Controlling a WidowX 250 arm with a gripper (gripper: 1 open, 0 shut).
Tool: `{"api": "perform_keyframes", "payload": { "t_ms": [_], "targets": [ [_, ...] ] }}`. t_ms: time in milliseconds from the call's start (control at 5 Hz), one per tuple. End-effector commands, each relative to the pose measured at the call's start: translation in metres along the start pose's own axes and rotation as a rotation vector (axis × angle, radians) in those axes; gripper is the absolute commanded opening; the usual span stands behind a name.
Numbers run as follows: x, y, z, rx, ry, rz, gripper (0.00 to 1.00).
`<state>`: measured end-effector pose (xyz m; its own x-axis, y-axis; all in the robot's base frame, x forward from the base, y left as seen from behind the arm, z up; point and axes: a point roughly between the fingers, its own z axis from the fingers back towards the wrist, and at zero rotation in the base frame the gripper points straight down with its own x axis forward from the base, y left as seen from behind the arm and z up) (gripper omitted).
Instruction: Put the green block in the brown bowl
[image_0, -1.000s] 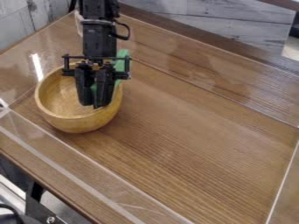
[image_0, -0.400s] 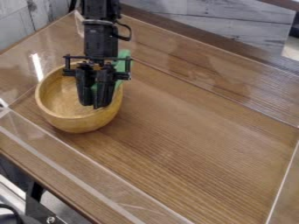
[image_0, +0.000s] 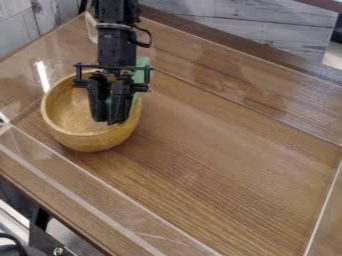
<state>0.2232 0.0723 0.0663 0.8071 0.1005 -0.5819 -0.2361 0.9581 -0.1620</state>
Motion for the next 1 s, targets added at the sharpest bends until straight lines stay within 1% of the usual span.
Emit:
{"api": "perform_keyframes", "payload": {
  "t_ms": [0,800],
  "targets": [
    [0.0013,-0.0025,0.0097,0.018,-0.029,-0.017,0.00],
    [-0.0006,-0.0047,0.0072,0.018,0.009,-0.032,0.00]
  ]
}}
